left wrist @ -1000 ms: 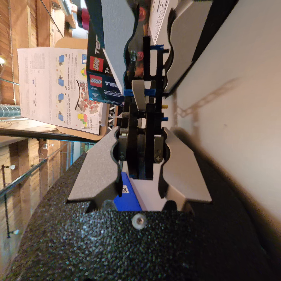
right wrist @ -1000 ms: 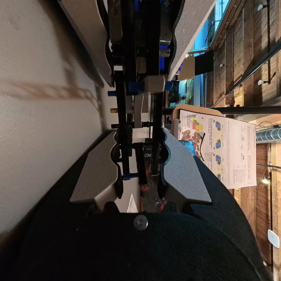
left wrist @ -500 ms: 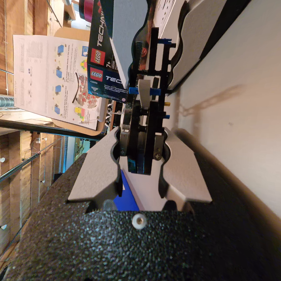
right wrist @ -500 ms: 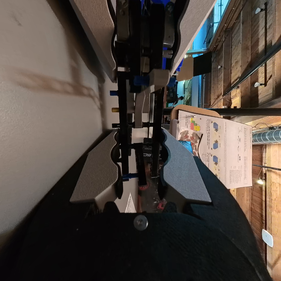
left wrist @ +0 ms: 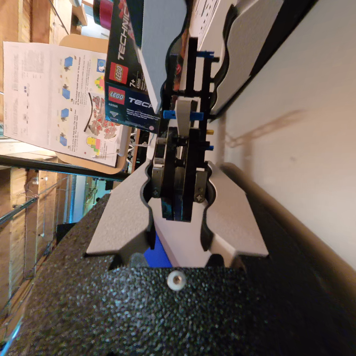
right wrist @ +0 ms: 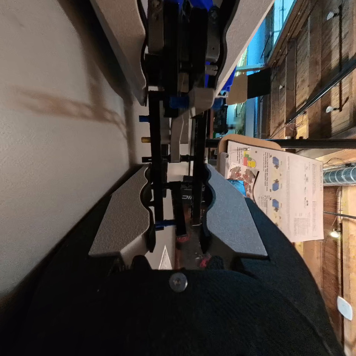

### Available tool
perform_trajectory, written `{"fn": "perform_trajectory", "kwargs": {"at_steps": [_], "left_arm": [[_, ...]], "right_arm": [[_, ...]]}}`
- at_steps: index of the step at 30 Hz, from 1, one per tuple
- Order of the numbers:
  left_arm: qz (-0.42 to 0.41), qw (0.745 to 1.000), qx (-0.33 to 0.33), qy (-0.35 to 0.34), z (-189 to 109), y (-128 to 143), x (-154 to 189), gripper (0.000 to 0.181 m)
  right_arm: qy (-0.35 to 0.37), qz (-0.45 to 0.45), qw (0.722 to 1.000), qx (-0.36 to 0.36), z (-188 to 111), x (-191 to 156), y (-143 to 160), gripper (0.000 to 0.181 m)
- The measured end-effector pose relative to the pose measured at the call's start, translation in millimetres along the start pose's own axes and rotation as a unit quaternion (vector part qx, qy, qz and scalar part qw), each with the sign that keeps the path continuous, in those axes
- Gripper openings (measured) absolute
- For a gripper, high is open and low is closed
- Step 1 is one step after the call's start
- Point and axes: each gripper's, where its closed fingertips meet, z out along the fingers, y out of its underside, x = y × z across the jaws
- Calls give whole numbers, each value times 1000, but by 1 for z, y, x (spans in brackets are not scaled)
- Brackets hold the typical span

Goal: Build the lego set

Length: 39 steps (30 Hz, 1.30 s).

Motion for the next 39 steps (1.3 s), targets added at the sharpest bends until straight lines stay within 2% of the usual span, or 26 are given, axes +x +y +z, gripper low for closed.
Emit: {"fn": "perform_trajectory", "kwargs": {"at_steps": [2, 4, 6, 12, 15, 18, 20, 24, 29, 34, 39], "left_arm": [[-12, 1000, -9, 8, 1, 5, 1, 51], [-13, 1000, -11, 7, 0, 5, -2, 51], [1, 1000, -16, 2, -1, 6, -3, 51], [29, 998, -48, -5, 1, 14, -4, 52], [26, 998, -51, -7, 0, 15, -5, 51], [8, 997, -80, -11, 1, 25, -10, 52], [-3, 999, -47, -12, -1, 17, -12, 51], [-11, 999, -30, -9, -4, 14, -12, 51], [-51, 998, 44, 9, -8, -3, -11, 51], [-59, 997, 55, 14, -9, -5, -10, 51], [-18, 998, 58, 2, -10, -11, -10, 51]], "right_arm": [[5, 3, 1000, 10, -3, -1, -2, 50], [20, -10, 1000, 20, -7, 3, -7, 58], [31, -23, 999, 0, -7, 7, -6, 68], [2, -28, 1000, -13, -11, 3, -1, 67], [5, -19, 1000, 12, -16, 3, -15, 70], [16, -50, 999, -4, -13, 3, -17, 69], [8, -48, 999, -1, -14, 2, -17, 70], [-4, -8, 1000, 17, -17, 4, -23, 79], [-3, 12, 999, 42, -15, 11, -39, 78], [-34, 56, 997, 46, -9, 8, -39, 71], [-44, 55, 995, 70, -7, 2, -48, 62]]}}
